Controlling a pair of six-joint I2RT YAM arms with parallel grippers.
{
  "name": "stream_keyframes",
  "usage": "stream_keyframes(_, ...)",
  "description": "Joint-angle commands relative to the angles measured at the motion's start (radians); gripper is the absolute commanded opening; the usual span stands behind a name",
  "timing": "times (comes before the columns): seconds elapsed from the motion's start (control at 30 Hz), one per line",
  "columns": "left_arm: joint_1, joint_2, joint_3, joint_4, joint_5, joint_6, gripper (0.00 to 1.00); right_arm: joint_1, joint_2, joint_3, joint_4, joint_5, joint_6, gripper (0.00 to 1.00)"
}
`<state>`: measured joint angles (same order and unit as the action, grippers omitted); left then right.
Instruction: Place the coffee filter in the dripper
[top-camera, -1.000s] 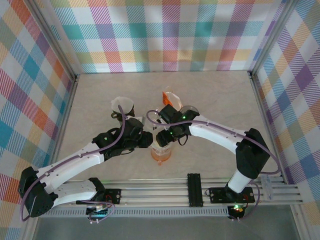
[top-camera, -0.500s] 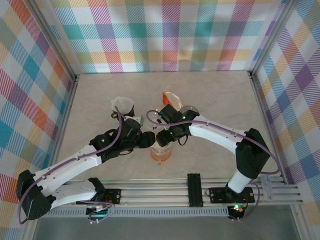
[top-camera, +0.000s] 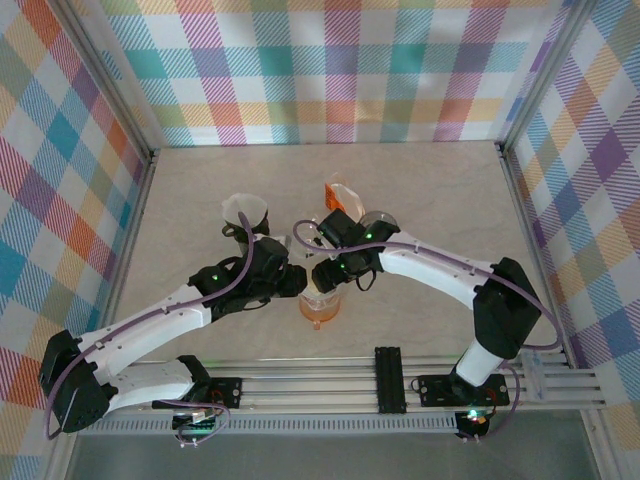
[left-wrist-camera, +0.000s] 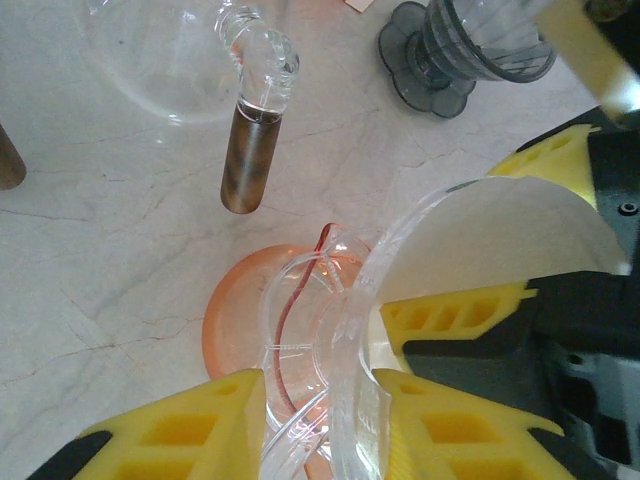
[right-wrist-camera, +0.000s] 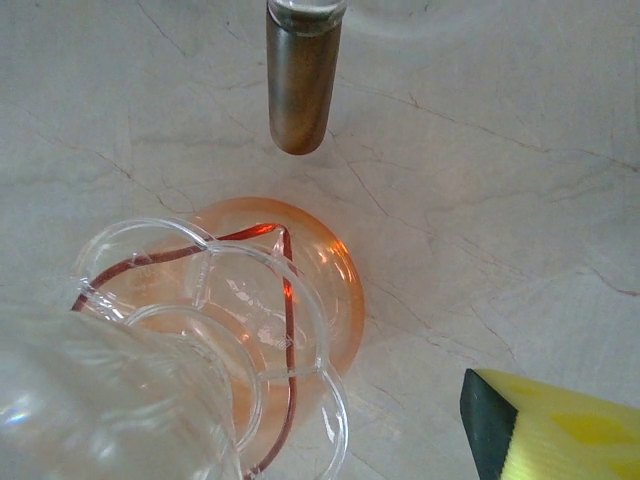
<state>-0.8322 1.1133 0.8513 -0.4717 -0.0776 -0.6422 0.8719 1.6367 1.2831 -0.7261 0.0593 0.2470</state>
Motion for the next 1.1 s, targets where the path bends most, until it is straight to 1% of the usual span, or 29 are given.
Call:
stream_keyframes(0.0, 0.011, 0.005, 0.012, -0.027, 0.002, -0.001, 0.33, 0.01, -0.065, 0.016, -0.006, 0.005, 0.008, 0.76)
stream_keyframes(0.3, 0.01, -0.004, 0.008, -0.024, 0.002, -0.011, 0.36, 0.023, -0.024, -0.023, 0.002, 0.001, 0.017, 0.76)
stream_keyframes(0.4, 0.011, -0.016, 0.004, -0.025, -0.001, -0.02, 0.4, 0.026, -0.013, -0.035, 0.012, 0.007, 0.019, 0.76)
stream_keyframes(0.57, 0.01, -0.058, -0.01, -0.015, -0.008, -0.028, 0.51, 0.025, -0.002, -0.033, 0.009, 0.021, 0.016, 0.76)
stream_keyframes(0.63, 0.01, -0.066, -0.013, -0.011, -0.009, -0.029, 0.52, 0.026, 0.0, -0.031, 0.008, 0.024, 0.015, 0.76)
stream_keyframes(0.7, 0.012, -0.069, -0.013, -0.013, -0.012, -0.029, 0.51, 0.027, 0.001, -0.031, 0.008, 0.027, 0.015, 0.76)
stream_keyframes(0.83, 0.012, -0.051, -0.013, -0.03, -0.019, -0.027, 0.46, 0.027, 0.0, -0.031, 0.008, 0.028, 0.018, 0.76)
stream_keyframes(1.0, 0.015, -0.029, -0.008, -0.05, -0.022, -0.026, 0.32, 0.027, -0.002, -0.029, 0.007, 0.032, 0.022, 0.76)
stream_keyframes(1.07, 0.015, -0.028, -0.012, -0.048, -0.018, -0.025, 0.29, 0.027, -0.009, -0.027, 0.011, 0.031, 0.024, 0.76)
